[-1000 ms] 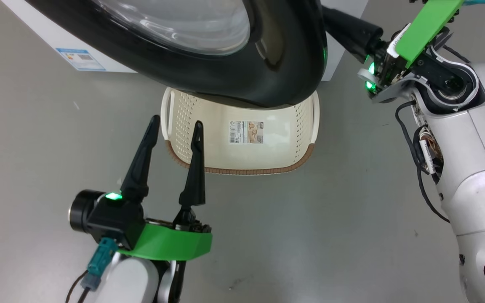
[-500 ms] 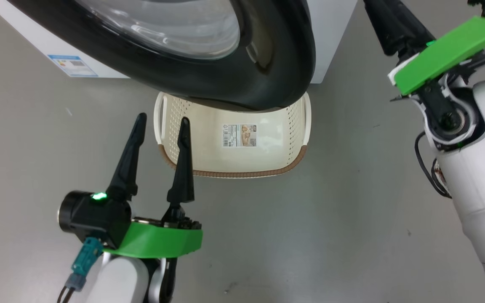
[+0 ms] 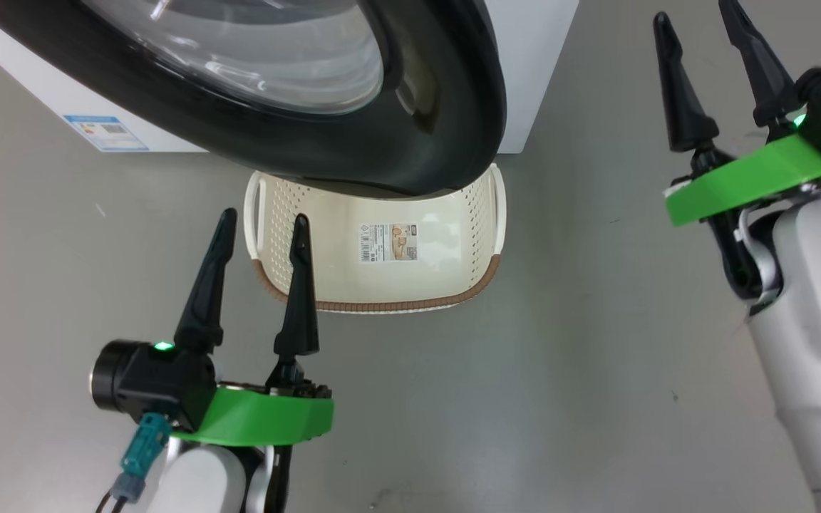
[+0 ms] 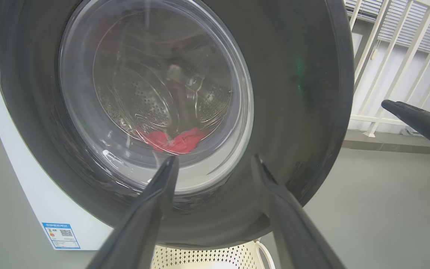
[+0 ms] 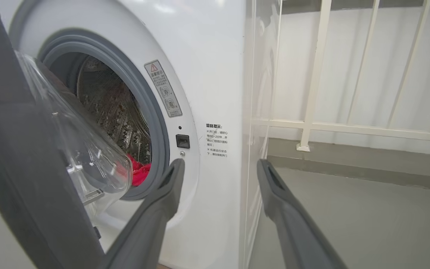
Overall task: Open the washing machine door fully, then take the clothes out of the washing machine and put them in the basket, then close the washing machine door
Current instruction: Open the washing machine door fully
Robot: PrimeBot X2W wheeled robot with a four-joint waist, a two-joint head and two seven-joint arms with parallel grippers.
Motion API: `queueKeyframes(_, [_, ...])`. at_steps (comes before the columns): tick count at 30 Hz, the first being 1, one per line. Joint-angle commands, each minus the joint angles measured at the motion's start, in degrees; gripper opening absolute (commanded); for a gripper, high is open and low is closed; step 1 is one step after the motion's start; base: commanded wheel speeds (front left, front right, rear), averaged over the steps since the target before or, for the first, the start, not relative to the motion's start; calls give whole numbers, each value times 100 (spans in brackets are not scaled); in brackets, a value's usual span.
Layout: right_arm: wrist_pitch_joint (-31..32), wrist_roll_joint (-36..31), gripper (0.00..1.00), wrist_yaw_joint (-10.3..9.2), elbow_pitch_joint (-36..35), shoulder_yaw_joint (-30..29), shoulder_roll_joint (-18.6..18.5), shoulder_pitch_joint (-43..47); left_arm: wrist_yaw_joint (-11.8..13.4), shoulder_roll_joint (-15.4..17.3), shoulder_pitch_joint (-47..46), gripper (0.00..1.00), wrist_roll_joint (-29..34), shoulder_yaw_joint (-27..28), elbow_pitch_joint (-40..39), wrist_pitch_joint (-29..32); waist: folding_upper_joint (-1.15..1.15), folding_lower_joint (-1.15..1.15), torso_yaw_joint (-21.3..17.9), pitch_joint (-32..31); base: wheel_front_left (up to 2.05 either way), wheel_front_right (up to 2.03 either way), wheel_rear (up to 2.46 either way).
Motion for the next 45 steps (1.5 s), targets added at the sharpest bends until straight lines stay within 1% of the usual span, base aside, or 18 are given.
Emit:
queueKeyframes(1, [-59, -134, 100, 26, -189, 17, 120, 166, -50, 89, 53, 100, 55, 199, -122, -44, 0, 0, -19, -5, 0, 0, 0])
queueKeyframes(3, [-69, -584, 100, 26, -443, -264, 331, 376, -63, 88, 58, 100, 64, 218, -128, -44, 0, 0, -43, -3, 0, 0, 0])
queueKeyframes(4, [-72, -964, 100, 26, -790, -497, 488, 601, -77, 87, 55, 100, 78, 236, -146, -44, 0, 0, -65, 11, 0, 0, 0])
queueKeyframes(7, [-73, -1300, 100, 26, -1290, -712, 657, 966, -94, 86, 50, 100, 107, 265, -163, -44, 0, 0, -95, 27, 0, 0, 0])
queueKeyframes(10, [-74, -1455, 100, 26, -1735, -803, 753, 1317, -122, 85, 55, 100, 122, 286, -165, -44, 0, 0, -128, 29, 0, 0, 0])
queueKeyframes(13, [-74, -1533, 100, 26, -2057, -816, 800, 1627, -137, 84, 66, 100, 150, 319, -168, -44, 0, 0, -172, 21, 0, 0, 0])
queueKeyframes(17, [-75, -1538, 100, 26, -2306, -847, 827, 1986, -146, 84, 82, 100, 201, 339, -183, -44, 0, 0, -220, 2, 0, 0, 0])
queueKeyframes(24, [-75, -1217, 100, 26, -2629, -830, 833, 2561, -171, 83, 103, 100, 240, 330, -192, -44, 0, 0, -229, -14, 0, 0, 0])
queueKeyframes(30, [-75, -1175, 100, 26, -2918, -797, 833, 3019, -166, 82, 136, 100, 234, 295, -186, -44, 0, 0, -209, -39, 0, 0, 0])
queueKeyframes(37, [-75, -1311, 100, 26, -3156, -718, 834, 3218, -137, 82, 137, 100, 258, 284, -221, -44, 0, 0, -234, 6, 0, 0, 0])
queueKeyframes(45, [-75, -1383, 100, 26, -3188, -638, 834, 3271, -119, 82, 123, 100, 231, 244, -205, -44, 0, 0, -219, 5, 0, 0, 0])
